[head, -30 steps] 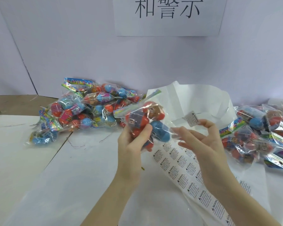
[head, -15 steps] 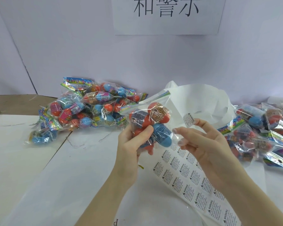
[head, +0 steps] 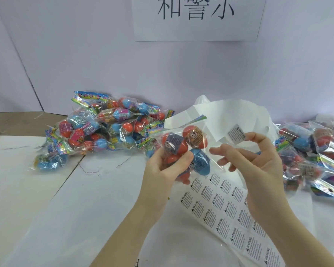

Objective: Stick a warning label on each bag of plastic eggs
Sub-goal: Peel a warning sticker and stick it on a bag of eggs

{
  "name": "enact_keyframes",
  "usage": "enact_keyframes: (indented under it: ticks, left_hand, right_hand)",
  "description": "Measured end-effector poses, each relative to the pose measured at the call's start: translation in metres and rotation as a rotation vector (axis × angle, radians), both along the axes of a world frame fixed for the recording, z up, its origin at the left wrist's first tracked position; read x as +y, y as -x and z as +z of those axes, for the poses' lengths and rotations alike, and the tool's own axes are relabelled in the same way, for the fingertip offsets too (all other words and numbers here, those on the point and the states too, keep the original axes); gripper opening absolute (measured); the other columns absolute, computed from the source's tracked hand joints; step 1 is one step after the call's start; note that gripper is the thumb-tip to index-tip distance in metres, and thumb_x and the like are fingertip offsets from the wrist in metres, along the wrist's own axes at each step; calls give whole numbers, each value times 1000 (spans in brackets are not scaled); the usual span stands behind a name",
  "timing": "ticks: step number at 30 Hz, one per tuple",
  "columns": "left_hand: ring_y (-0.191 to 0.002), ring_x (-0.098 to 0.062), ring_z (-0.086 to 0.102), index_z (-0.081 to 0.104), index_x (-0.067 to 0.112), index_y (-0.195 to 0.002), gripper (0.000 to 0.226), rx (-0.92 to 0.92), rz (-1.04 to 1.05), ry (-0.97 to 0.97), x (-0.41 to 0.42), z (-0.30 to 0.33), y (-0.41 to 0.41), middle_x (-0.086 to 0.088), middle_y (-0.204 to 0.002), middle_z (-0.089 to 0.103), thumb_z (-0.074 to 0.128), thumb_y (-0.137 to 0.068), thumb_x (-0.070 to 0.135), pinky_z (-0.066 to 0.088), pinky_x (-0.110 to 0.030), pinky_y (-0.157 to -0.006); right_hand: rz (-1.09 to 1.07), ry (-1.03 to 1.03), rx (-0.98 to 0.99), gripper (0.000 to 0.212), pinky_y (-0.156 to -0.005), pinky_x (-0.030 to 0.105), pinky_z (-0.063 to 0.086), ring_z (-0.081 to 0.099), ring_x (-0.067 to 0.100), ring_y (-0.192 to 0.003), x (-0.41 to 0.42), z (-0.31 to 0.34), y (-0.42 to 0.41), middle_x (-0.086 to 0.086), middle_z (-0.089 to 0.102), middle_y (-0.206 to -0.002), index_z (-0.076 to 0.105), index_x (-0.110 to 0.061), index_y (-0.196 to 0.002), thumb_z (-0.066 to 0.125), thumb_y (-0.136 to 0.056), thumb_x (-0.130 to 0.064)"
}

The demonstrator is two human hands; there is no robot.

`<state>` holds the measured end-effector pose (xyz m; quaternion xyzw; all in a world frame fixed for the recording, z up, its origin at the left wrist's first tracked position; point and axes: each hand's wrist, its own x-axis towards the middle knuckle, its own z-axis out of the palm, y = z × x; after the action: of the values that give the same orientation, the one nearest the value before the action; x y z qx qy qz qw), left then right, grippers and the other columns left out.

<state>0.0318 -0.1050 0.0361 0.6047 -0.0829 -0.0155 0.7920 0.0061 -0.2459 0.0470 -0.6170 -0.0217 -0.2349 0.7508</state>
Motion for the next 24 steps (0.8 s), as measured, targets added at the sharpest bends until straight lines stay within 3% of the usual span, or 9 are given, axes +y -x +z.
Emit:
enact_keyframes:
  ticks: [4,7,10,12,15,17,20,24]
  left_hand:
    - [-48,-8,51,66,9,-82,11,50,53,31,2,-1,-3,-9,-72,62,68,-72,14,45,-17,-46]
    - [-45,-8,49,65,7,-80,22,53,61,70,2,1,-3,-8,-67,60,69,-62,19,43,-16,-45]
    - [-44,-9,48,64,6,-77,22,48,63,98,2,1,-4,-2,-60,59,68,-59,19,43,-16,-45]
    - [-45,-9,49,63,8,-74,11,46,72,100,3,0,-5,-1,-57,58,68,-66,13,43,-16,-45]
    - [-47,-10,49,63,9,-74,5,34,90,92,4,-2,-6,-1,-57,58,66,-74,6,43,-17,-46]
    - [-46,-10,50,63,9,-76,6,16,97,76,3,-2,-6,0,-56,58,65,-77,3,43,-17,-46]
    - [-45,-9,50,63,9,-76,9,-19,100,66,2,-2,-4,-1,-55,59,64,-80,0,43,-17,-45]
    - [-46,-9,49,64,11,-76,12,-46,122,68,1,-2,-3,-2,-58,60,65,-80,0,43,-17,-45]
  right_hand:
    - [-167,137,-86,24,-67,20,47,63,13,-68,-2,-1,3,-5,72,-77,57,-35,-83,76,-70,-29]
    - [-235,210,-121,8,-72,30,46,61,16,-76,-2,-2,4,-8,67,-88,64,-43,-79,65,-73,-37]
    - [-208,215,-114,8,-71,28,45,58,12,-74,-1,-2,3,-9,67,-79,66,-43,-76,65,-71,-36]
    - [-193,216,-124,8,-70,29,44,56,12,-72,0,-1,3,-12,66,-73,67,-42,-72,65,-70,-34]
    - [-141,223,-137,7,-68,34,42,54,18,-68,-1,-1,5,-9,64,-67,67,-36,-70,65,-64,-38]
    - [-80,262,-127,4,-66,37,41,54,25,-68,-1,-1,5,-5,63,-66,66,-32,-69,67,-65,-31]
    - [-12,308,-91,10,-62,30,41,52,17,-63,0,-4,4,-3,62,-62,62,-23,-64,62,-68,-14]
    - [13,353,-79,9,-56,19,40,49,6,-57,4,-5,5,-4,61,-61,60,-18,-63,60,-66,-10]
